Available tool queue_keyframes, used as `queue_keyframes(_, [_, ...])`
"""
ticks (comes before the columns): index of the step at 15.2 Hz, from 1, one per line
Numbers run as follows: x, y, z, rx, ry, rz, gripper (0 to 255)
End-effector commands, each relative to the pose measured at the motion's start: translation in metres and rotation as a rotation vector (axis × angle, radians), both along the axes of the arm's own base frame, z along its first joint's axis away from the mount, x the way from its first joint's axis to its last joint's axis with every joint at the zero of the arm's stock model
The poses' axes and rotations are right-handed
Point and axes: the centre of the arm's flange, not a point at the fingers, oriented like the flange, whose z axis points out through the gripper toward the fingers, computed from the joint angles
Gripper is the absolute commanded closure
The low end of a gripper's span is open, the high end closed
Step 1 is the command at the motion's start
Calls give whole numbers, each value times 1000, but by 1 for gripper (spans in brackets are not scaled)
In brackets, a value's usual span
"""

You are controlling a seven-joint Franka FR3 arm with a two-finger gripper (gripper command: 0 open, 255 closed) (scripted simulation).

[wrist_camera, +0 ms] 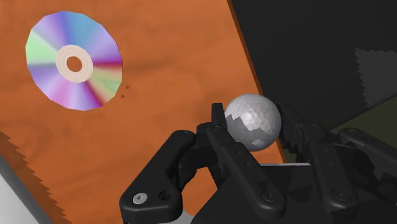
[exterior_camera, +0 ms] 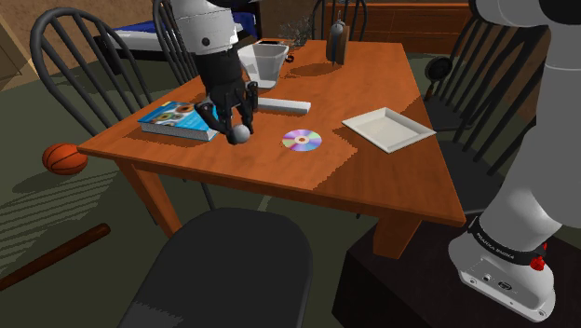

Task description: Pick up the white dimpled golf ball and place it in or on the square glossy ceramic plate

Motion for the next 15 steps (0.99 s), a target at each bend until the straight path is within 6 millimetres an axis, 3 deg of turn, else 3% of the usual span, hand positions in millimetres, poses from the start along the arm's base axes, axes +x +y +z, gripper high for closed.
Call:
queue_keyframes(1, [0,0,11,0,0,0,255])
queue_keyframes(2, [-1,0,12,0,0,0,255])
queue_keyframes(15, [-52,-164,14,0,0,0,255])
